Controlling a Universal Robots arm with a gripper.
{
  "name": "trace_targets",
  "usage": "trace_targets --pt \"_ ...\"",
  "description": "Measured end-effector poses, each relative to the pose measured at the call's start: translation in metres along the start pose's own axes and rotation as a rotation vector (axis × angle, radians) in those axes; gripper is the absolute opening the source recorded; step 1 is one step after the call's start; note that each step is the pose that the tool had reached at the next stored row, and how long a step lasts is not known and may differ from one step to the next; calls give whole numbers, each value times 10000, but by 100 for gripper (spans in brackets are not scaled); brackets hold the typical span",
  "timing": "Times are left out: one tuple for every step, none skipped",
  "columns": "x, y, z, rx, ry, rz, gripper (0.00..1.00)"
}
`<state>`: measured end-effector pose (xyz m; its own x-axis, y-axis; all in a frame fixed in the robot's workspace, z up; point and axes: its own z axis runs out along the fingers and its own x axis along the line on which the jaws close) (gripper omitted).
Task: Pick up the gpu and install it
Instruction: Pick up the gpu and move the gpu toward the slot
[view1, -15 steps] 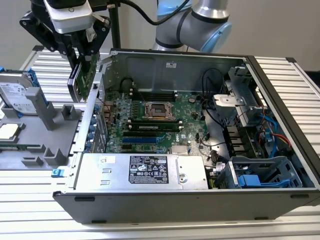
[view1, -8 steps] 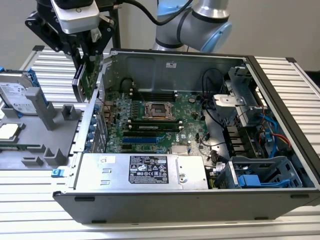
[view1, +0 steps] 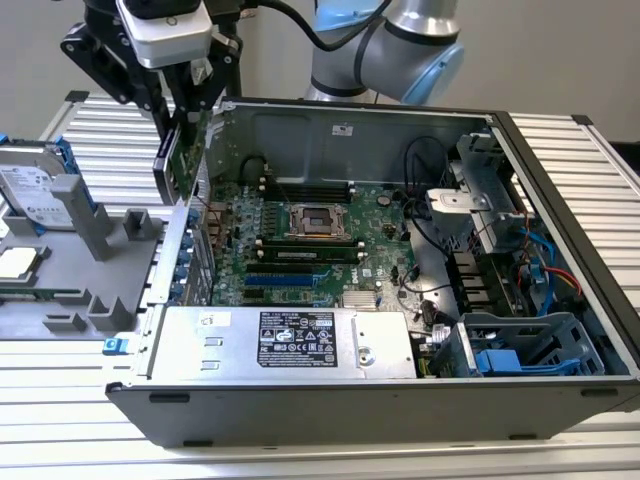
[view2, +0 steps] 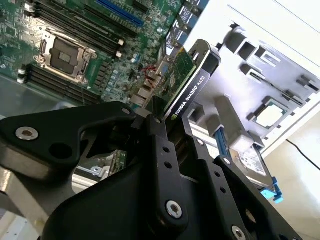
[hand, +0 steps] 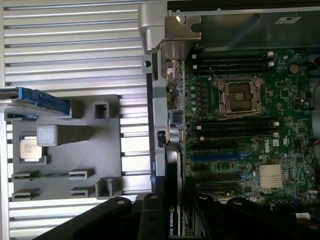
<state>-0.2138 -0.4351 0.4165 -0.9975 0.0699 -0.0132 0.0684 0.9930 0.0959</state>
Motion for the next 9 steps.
trace_targets --pt "-9 1 0 1 0 0 0" --pt "-19 1 0 0 0 0 0" --pt "-29 2 0 0 1 0 0" --pt "-39 3 1 0 0 0 0" --pt "-49 4 1 1 1 0 0" --pt "-58 4 1 0 0 1 0" --pt "-68 5 1 0 0 0 0" --pt "-78 5 2 0 0 0 0" --pt "-88 6 2 0 0 0 0"
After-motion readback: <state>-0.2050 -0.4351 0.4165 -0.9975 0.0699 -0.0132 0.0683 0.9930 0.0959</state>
